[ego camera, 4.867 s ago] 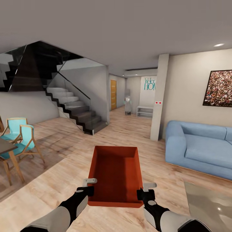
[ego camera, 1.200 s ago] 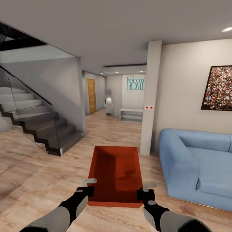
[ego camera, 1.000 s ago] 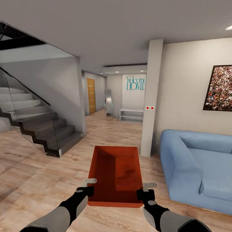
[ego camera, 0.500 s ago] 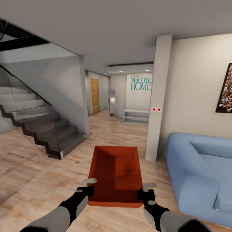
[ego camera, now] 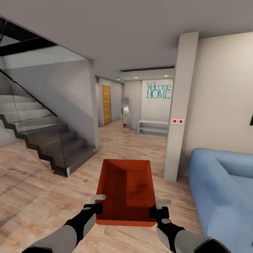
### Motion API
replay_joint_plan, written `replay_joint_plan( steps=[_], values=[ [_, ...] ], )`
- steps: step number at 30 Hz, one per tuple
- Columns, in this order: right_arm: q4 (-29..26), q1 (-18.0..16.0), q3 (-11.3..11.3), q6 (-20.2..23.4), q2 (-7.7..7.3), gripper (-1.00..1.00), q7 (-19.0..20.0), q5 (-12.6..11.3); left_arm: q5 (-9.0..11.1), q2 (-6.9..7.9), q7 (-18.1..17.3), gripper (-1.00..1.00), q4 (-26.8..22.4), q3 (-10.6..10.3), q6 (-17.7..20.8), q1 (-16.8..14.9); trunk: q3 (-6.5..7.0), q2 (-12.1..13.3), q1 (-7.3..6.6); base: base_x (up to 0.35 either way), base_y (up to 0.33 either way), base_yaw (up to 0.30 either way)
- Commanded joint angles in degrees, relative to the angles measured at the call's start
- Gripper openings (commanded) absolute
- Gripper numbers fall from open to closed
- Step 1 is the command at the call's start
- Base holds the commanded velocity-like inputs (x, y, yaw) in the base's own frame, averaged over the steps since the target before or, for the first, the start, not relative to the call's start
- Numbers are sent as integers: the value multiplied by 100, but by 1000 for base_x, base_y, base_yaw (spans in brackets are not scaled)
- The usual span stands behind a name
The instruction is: Move the two storage containers from the living room to the garage. In the garage, place one container on the floor and stack the other container on top of it (either order is fine).
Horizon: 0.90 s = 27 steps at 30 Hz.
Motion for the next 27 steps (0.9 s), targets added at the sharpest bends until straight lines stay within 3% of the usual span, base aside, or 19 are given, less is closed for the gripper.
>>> replay_joint_plan(
  steps=[1, 27],
  values=[
    [-11, -8, -188, -13, 2, -100, -6, 31, -21, 68, 107, -100, -14, 201, 40, -4, -9, -7, 5, 323, 0, 0],
    [-11, -8, -186, -13, 11, -100, -7, 39, -21, 68, 107, -100, -14, 201, 44, -4, -9, -7, 5, 323, 0, 0]
  ],
)
